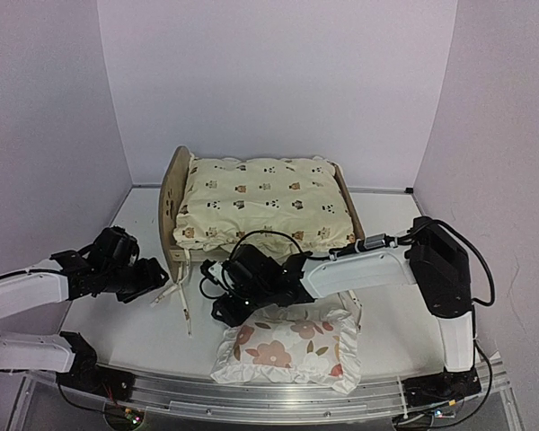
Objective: Set up the pet bed
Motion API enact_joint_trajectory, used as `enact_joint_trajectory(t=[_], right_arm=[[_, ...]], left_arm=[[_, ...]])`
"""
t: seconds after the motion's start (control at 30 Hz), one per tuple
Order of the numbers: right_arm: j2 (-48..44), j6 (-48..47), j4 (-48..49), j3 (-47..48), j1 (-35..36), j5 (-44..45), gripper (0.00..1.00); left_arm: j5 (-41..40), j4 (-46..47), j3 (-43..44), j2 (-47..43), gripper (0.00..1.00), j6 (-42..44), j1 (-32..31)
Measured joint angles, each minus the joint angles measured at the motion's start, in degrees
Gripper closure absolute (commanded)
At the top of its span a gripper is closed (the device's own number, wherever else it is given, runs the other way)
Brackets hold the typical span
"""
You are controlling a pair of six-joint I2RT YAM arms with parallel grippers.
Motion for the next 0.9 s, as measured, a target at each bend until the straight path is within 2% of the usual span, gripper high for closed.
enact_joint_trajectory(t=[0.27, 0.53, 0.9], right_arm=[[0.1, 1.0, 4.0, 3.6, 0.0, 0.0, 0.49], [0.5, 1.1, 4.9, 3.1, 0.0, 0.2, 0.48], [0.5, 1.0, 5.4, -0.2, 0.0, 0.3, 0.48]], left_arm=[[-4.5, -1.3, -6.1, 0.0, 0.48, -7.2, -0.1], [-6.5, 0.8, -6.6, 6.2, 0.64, -7.2, -0.1], [-6.9, 7.9, -6.5, 13.4, 0.72, -5.3, -0.1]])
